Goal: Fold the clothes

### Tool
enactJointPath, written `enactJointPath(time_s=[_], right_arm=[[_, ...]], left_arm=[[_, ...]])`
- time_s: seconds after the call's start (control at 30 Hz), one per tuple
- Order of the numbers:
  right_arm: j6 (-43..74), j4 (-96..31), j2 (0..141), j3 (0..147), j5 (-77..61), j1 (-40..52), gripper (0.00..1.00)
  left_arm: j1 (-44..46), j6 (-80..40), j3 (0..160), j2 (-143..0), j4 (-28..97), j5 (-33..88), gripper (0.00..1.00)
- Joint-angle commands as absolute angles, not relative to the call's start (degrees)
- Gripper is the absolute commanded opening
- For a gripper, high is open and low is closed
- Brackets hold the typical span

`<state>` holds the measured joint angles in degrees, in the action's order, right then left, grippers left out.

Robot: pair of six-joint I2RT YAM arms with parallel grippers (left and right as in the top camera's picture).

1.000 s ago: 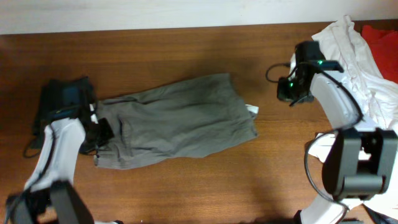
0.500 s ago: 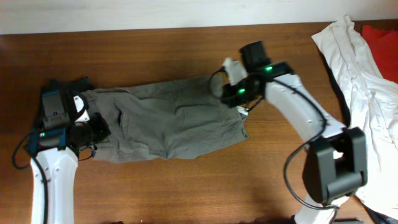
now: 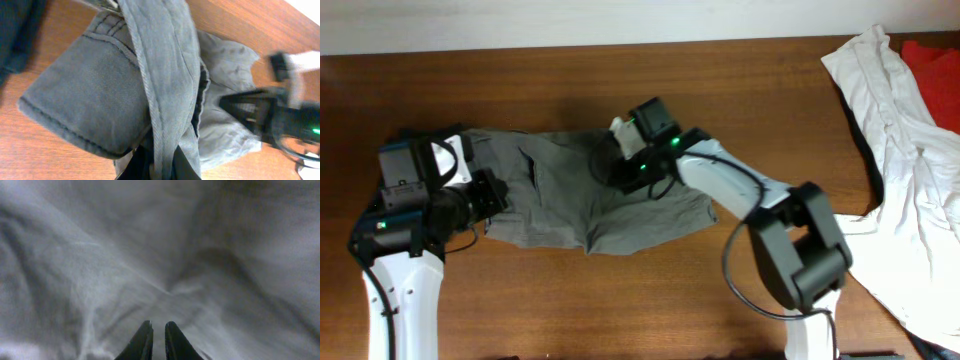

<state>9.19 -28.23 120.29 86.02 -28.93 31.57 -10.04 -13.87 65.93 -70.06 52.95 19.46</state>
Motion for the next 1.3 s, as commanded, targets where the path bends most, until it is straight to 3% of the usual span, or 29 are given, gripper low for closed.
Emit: enactJointPath(time_s=[0.0,0.47,0.77,0.97,1.27], right_arm=[[12.58,-25.76,123.61,85.69,-32.51,33.74,0.15],[20.12,-12.73,127.02,85.73,-35.88,41.36,0.17],[20.43,-11.53,126.82,85.73,-36.69,42.48,0.22],[18.44,-18.31,122.23,85.97,-34.85,34.50,0.26],[14.66,-35.86,115.68,86.32,-32.27,18.06,0.25]], left_arm=[[-8.38,-13.17,67.90,-68.75,52.51,21.67,0.00],[-5.76,-13.17,70.46,-68.88,51.11,21.61,0.00],[-5.76,-13.17,70.46,-68.88,51.07,21.41,0.00],[-3.66,-13.15,70.46,-69.76,51.03,19.62,0.00],[5.58,-13.26,70.46,-77.76,47.18,17.15,0.00]])
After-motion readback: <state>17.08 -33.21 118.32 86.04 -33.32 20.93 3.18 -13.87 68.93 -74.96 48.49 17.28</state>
